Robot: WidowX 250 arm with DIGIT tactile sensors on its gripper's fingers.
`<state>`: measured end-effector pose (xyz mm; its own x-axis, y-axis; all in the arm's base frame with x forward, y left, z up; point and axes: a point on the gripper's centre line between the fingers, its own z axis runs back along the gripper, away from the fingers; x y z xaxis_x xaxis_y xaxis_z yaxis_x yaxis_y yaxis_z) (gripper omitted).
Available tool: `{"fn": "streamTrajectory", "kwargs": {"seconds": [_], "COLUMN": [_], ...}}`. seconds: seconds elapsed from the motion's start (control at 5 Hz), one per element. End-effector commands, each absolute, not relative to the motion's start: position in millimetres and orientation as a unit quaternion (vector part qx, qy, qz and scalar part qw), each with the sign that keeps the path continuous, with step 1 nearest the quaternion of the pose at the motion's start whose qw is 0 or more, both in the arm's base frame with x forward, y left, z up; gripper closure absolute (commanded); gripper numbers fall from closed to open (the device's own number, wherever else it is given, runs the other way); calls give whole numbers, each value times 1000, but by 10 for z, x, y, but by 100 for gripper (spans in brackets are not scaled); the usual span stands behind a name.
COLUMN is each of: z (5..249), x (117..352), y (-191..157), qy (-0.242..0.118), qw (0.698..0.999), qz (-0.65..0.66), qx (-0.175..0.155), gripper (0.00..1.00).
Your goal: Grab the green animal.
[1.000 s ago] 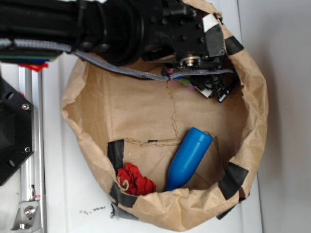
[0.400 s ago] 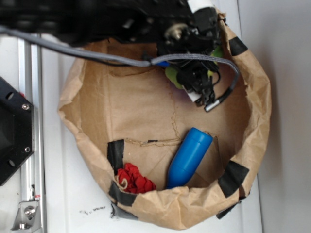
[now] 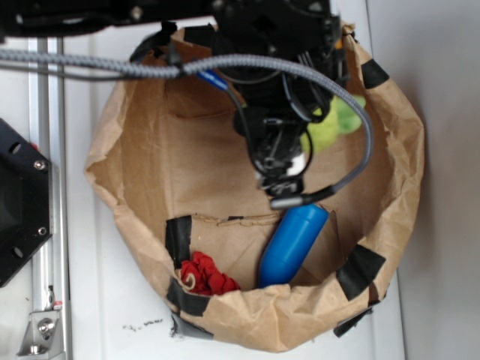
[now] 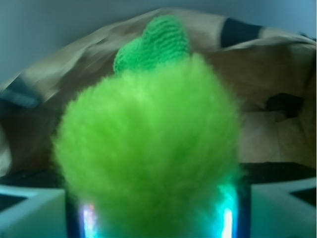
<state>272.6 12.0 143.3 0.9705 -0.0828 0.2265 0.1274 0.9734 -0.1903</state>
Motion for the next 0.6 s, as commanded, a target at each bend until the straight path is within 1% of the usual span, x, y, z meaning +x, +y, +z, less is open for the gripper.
{"fn": "streamTrajectory", "kwargs": {"seconds": [0.0, 0.2, 0.4], "z": [1582, 1567, 1588], "x": [2602, 2526, 2537], "y": [-104, -162, -140], "qy": [-80, -72, -74], "qw": [972, 973, 975], "qz": [-208, -206, -195], "qx": [-74, -74, -81], "gripper": [100, 100, 100]}}
